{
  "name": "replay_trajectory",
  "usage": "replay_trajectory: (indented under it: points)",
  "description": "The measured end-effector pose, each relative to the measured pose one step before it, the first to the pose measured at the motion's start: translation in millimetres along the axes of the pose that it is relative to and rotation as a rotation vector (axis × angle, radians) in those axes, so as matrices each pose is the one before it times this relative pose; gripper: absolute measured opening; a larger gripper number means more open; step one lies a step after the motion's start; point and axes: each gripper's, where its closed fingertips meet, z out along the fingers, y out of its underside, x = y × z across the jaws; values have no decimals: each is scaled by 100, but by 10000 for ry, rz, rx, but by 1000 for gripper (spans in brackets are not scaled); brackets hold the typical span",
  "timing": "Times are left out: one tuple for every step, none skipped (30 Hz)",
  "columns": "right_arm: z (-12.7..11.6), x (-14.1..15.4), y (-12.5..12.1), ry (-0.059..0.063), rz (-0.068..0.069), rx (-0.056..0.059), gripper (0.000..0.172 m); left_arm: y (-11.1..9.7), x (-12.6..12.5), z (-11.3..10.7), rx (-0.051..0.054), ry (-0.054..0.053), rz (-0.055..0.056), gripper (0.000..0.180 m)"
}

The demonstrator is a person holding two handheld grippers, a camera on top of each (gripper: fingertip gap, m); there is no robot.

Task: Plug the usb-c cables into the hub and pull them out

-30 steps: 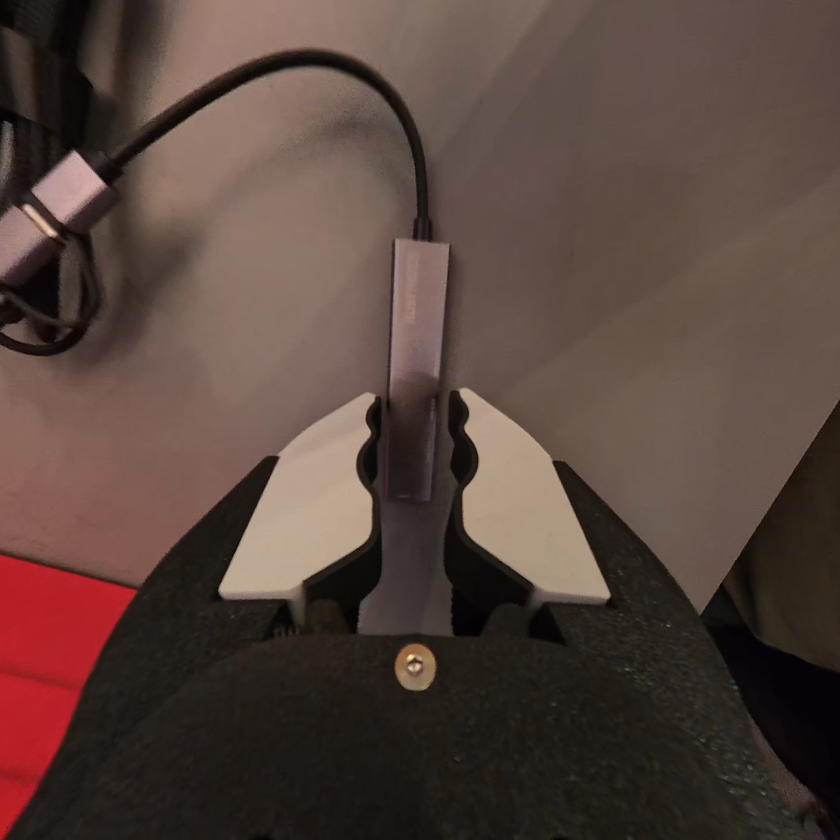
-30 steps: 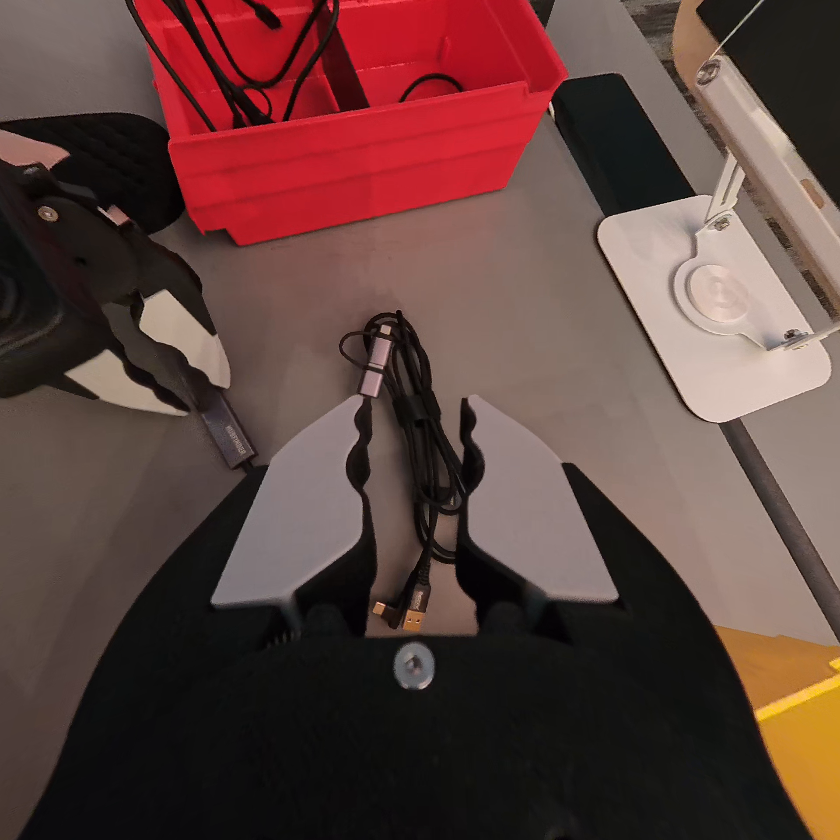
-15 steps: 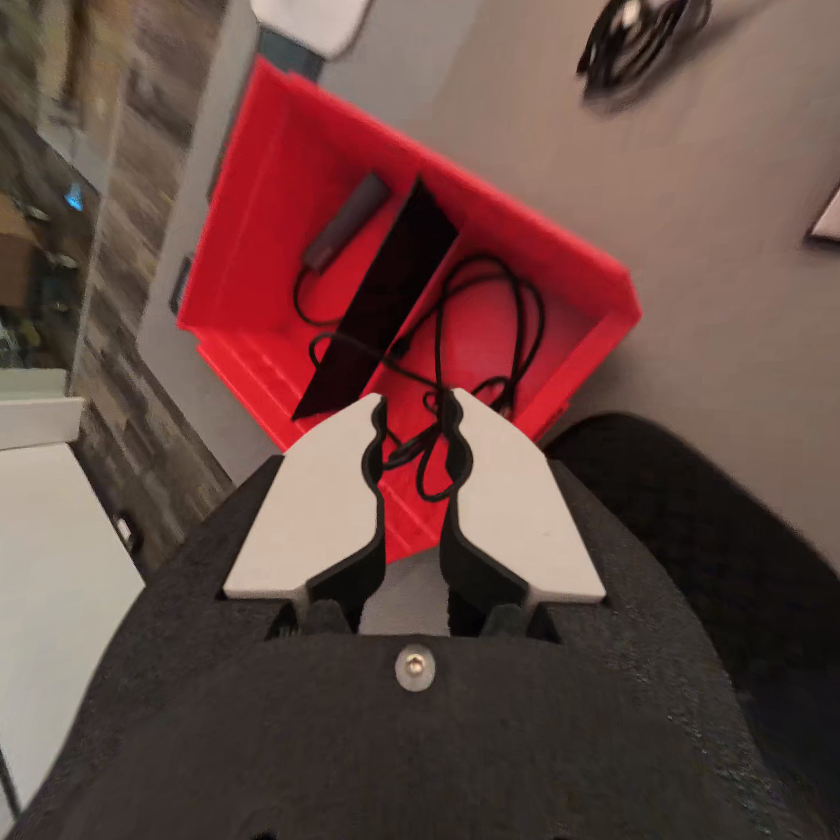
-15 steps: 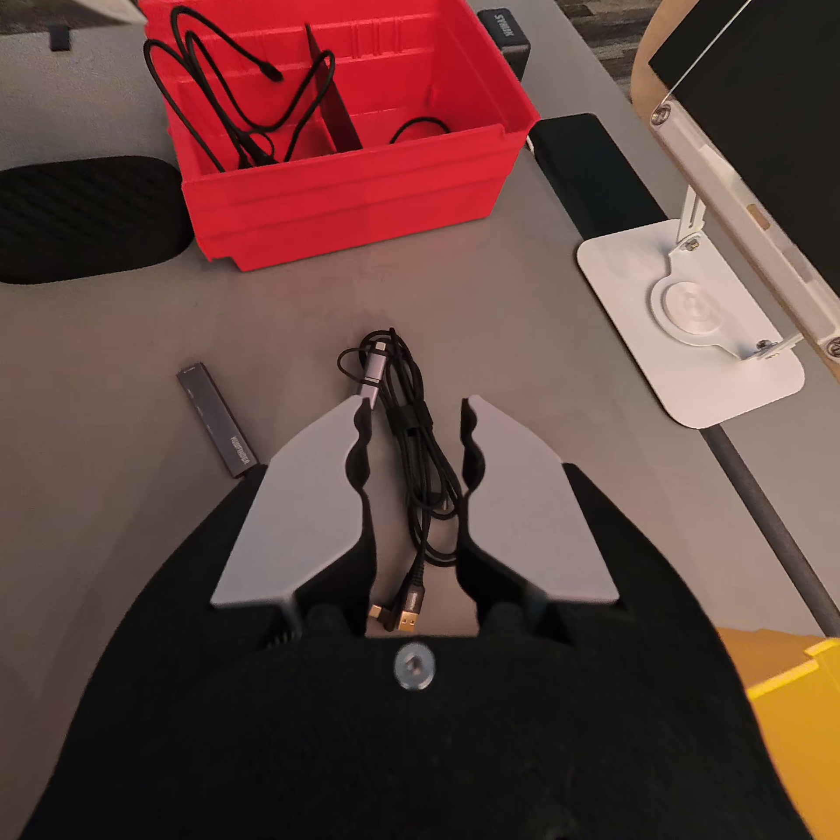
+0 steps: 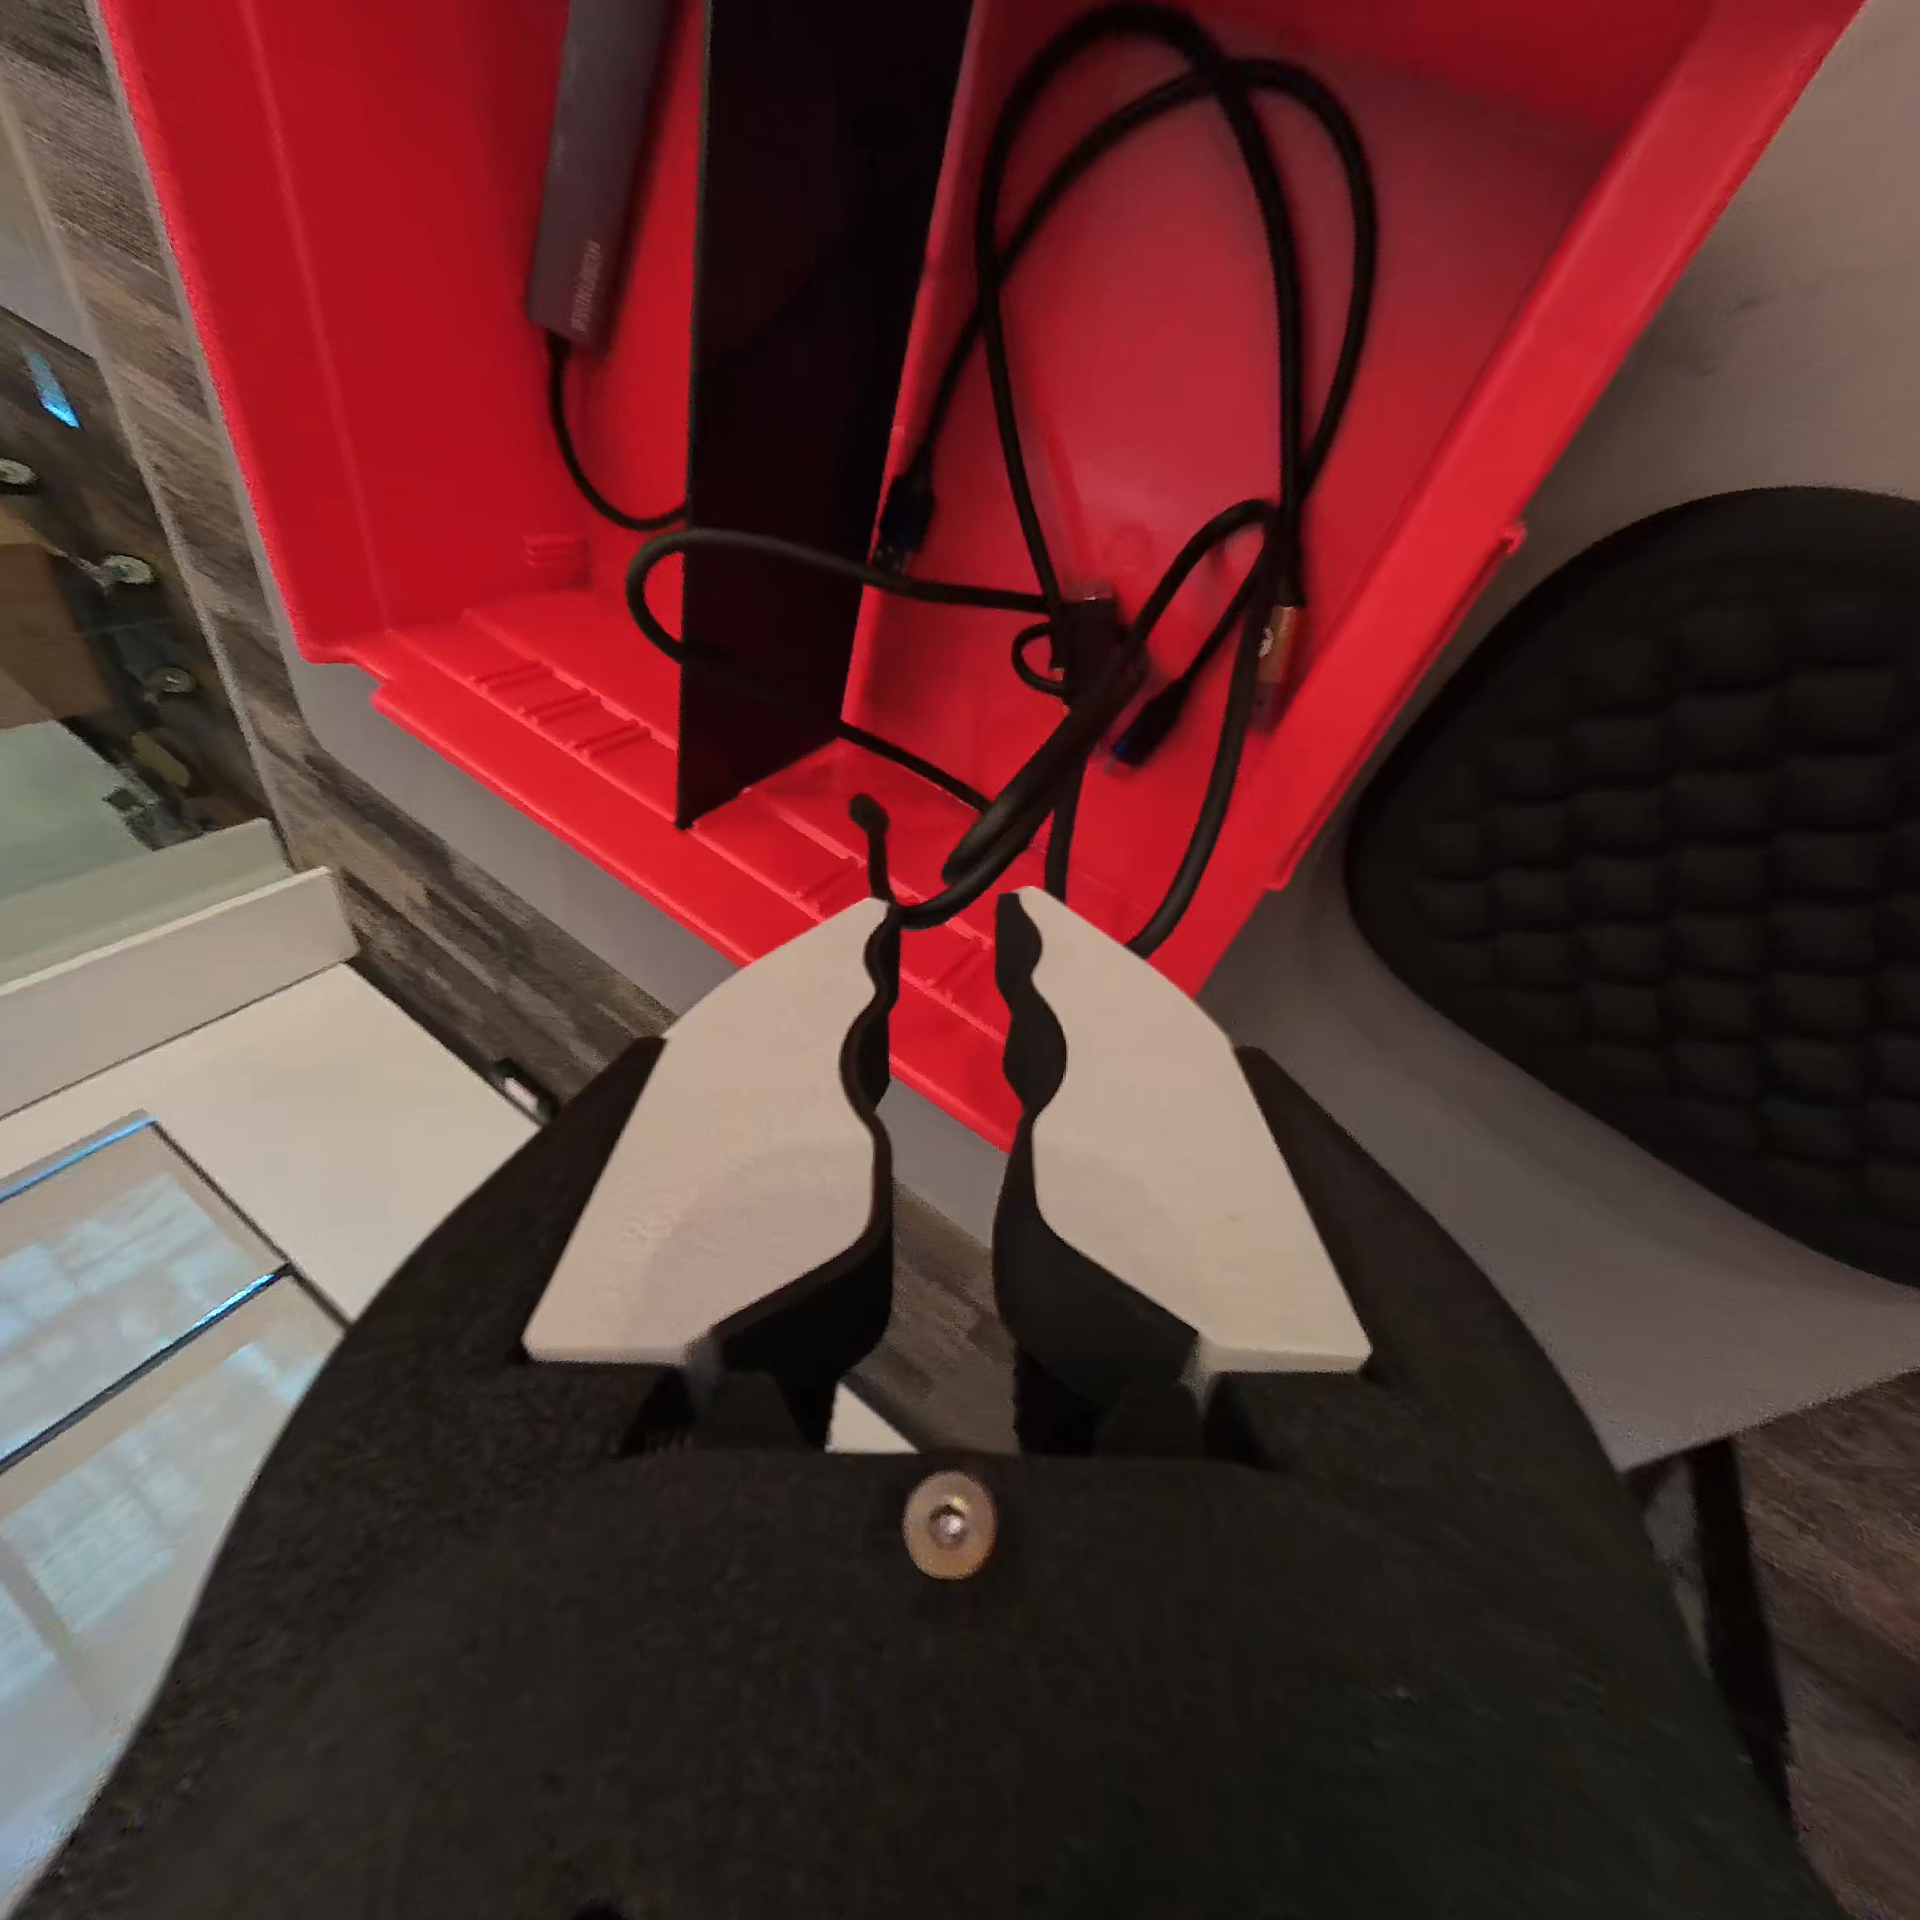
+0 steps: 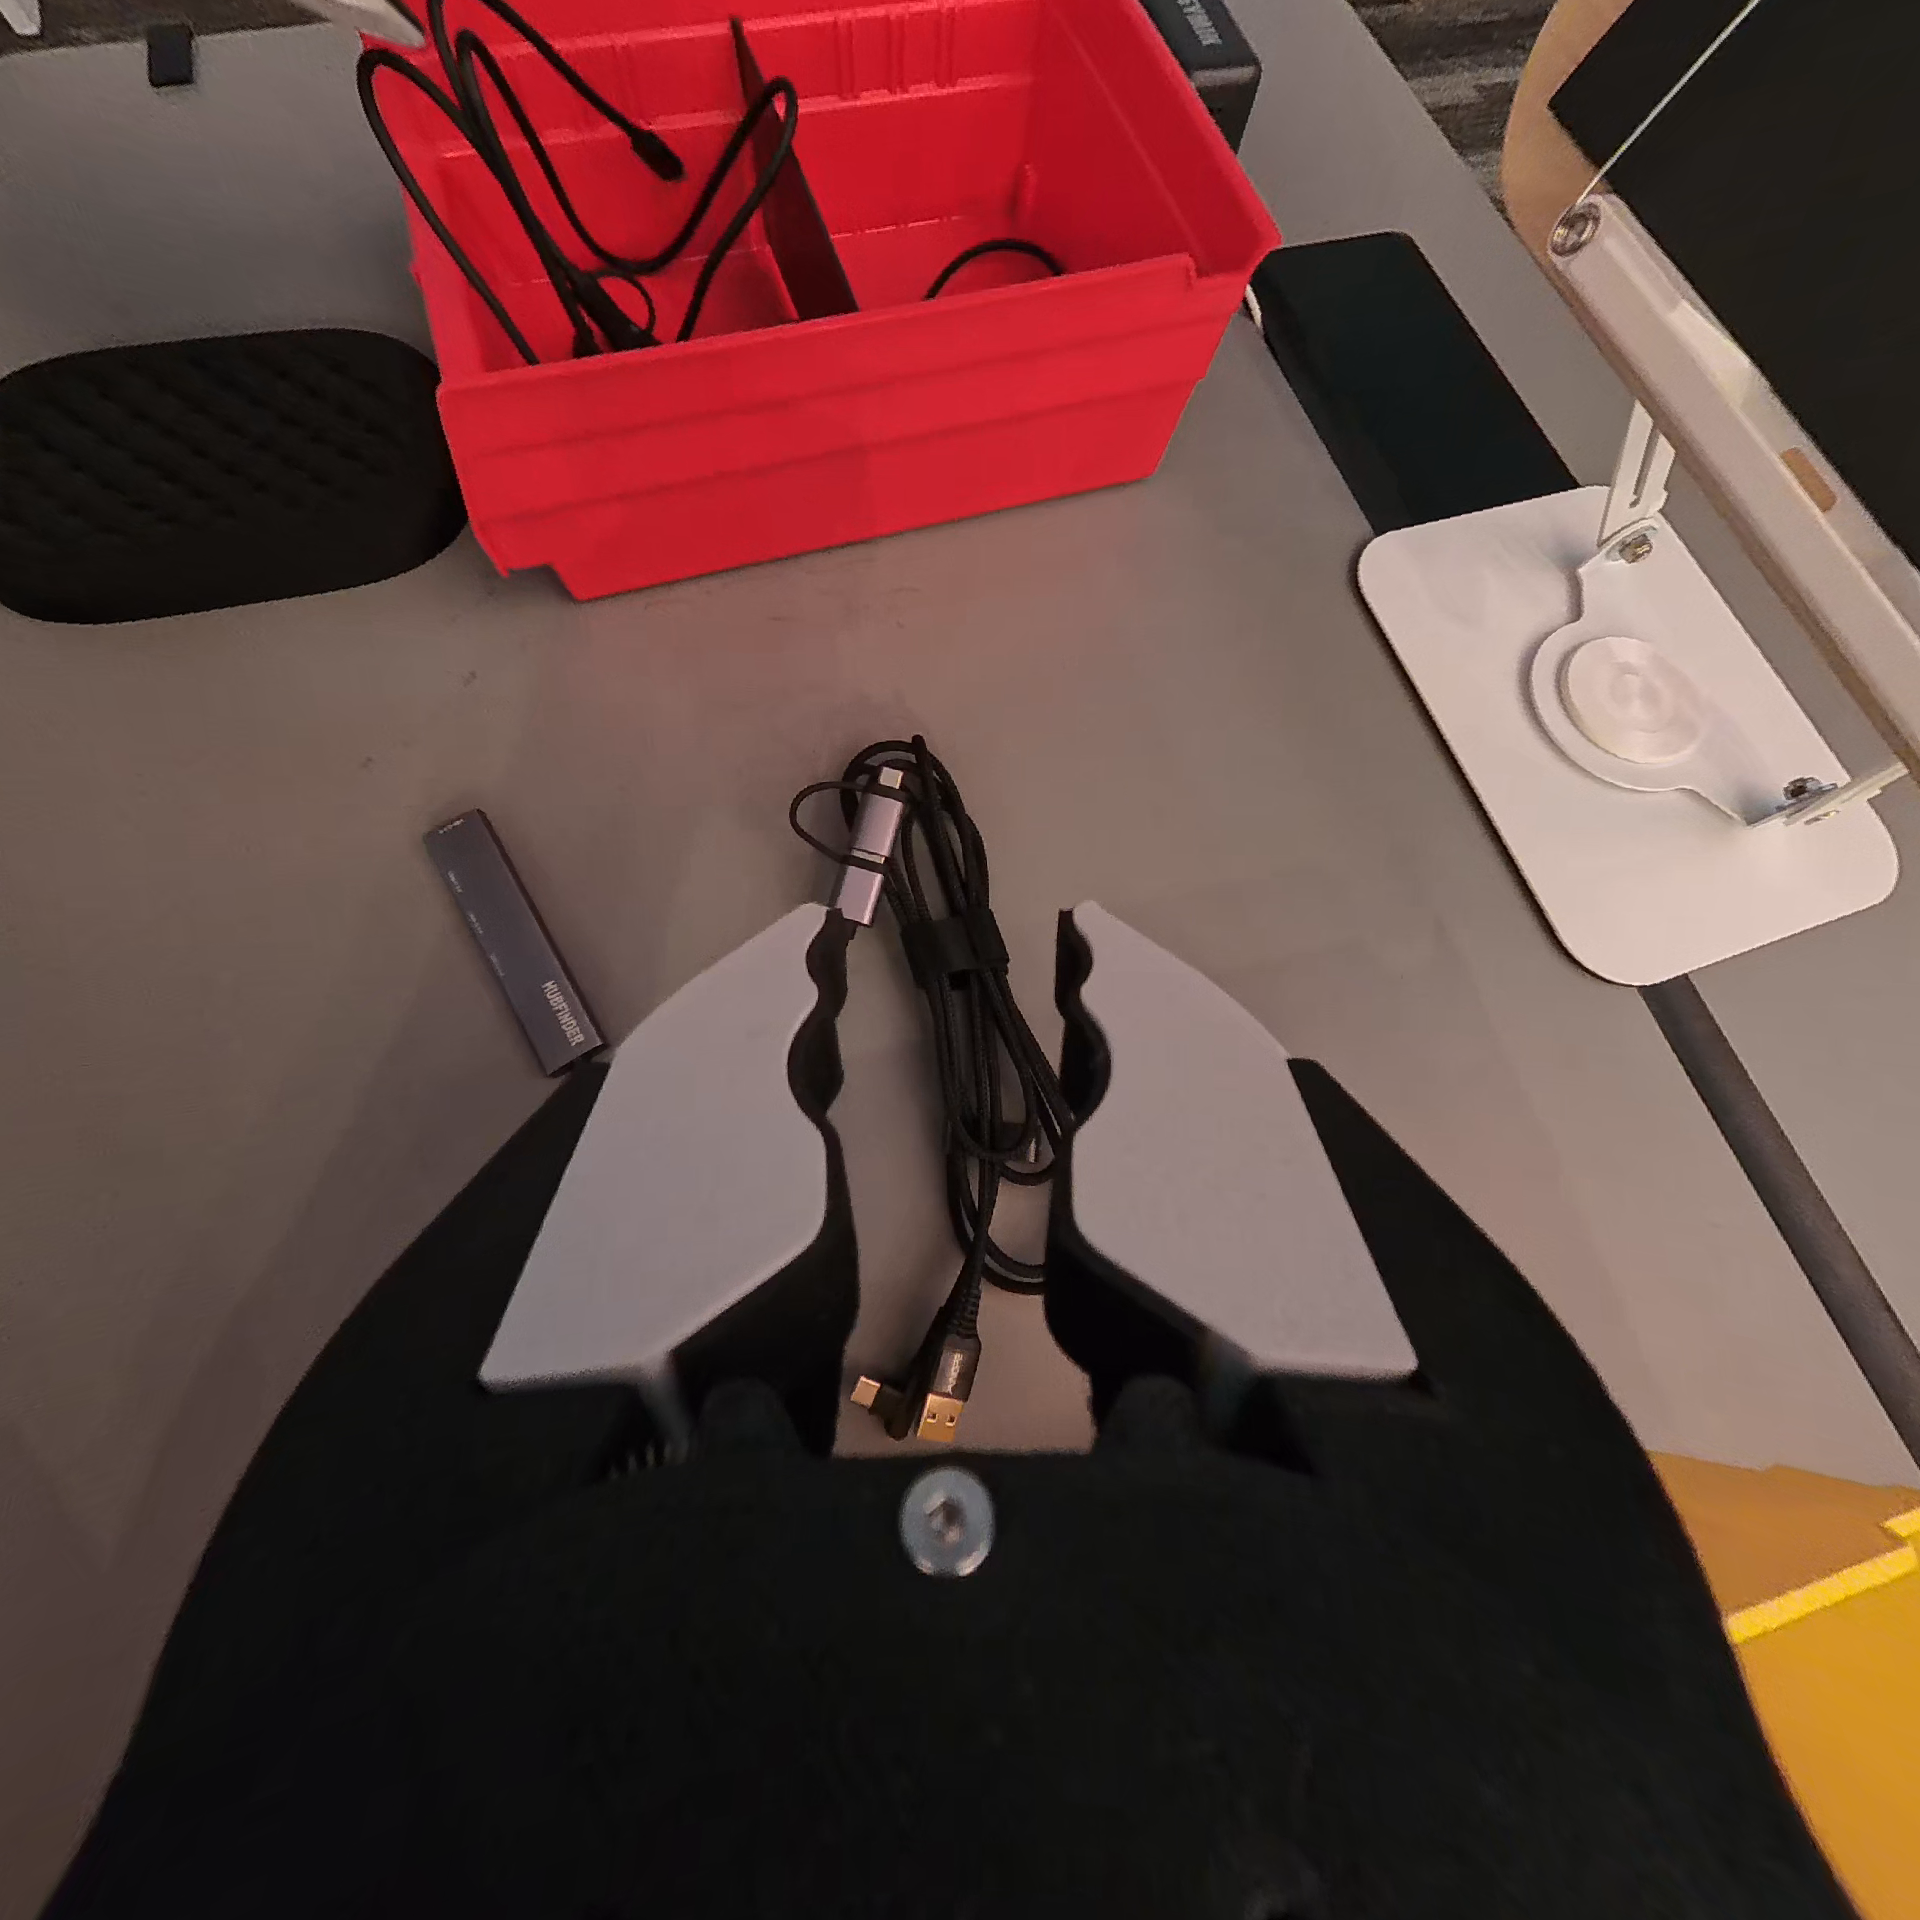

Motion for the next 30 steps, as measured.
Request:
replay_trajectory:
  points:
    - [50,20,71,-7,12,-24,39,34,-243,102,6,-181,132,14]
    - [32,8,57,-5,7,-23,39,-75,-169,95,63,-110,80,13]
    - [8,20,33,4,4,-17,39,-148,-113,57,107,-73,12,13]
    - [0,21,16,8,3,-3,39,-110,-78,-8,58,-53,13,12]
    - [-18,4,0,-2,2,3,39,-130,-39,-72,62,-40,45,11]
    - [-16,7,-4,-1,0,7,39,-166,-14,-102,88,-36,39,9]
    - [-16,28,-19,8,2,11,39,-107,39,-95,35,8,4,8]
    - [-19,26,-4,0,11,12,39,-43,69,-91,-6,47,-10,7]
    - [-4,10,1,-14,17,9,39,-13,-71,-160,-17,-18,-29,7]
    - [6,17,24,-15,15,2,39,-33,-147,-214,17,-20,-63,6]
    - [0,22,18,-3,13,-3,39,-52,-119,-281,59,45,-108,6]
    - [11,31,25,5,7,-7,39,-16,-257,-354,45,-7,-128,5]
    - [16,3,20,-1,1,-9,39,14,-424,-424,46,-84,-118,5]
    - [8,-8,12,-6,-6,-8,39,2,-407,-480,63,-63,-116,4]
    - [7,-8,9,-1,-10,-4,39,-62,-477,-540,102,-74,-135,4]
    - [8,3,11,2,-7,-7,39,-92,-567,-566,128,-123,-162,4]
    - [28,1,24,-1,-3,-11,39,-83,-540,-576,111,-86,-186,4]
    - [30,18,10,0,1,-10,39,-125,-508,-566,123,-53,-217,4]
    - [40,12,30,-1,5,-13,39,-160,-549,-540,127,-86,-215,4]
    - [46,2,26,-6,4,-15,39,-196,-532,-500,146,-98,-172,4]
    - [53,-1,33,-8,4,-14,39,-248,-546,-458,175,-124,-193,4]
    - [50,-27,24,-9,3,-19,39,-282,-526,-407,180,-110,-227,4]
    - [52,-37,19,-4,-5,-17,39,-287,-521,-345,167,-110,-236,4]
    - [40,-49,-6,-6,-15,-6,39,-277,-515,-271,139,-121,-252,4]
    - [39,-72,-26,-8,-17,1,39,-179,-617,-168,76,-191,-310,4]
    - [52,-90,-39,-9,-17,4,39,-168,-247,21,72,5,-289,3]
    - [58,-88,-44,-7,-22,2,39,-246,437,316,135,316,-254,3]
    - [72,-105,-23,-10,-27,-10,39,59,952,643,-76,493,-82,3]
    - [69,-106,2,-15,-36,-23,39,596,577,803,-475,129,166,0]
    - [78,-94,-4,-11,-39,-25,39,605,88,746,-501,-279,350,0]
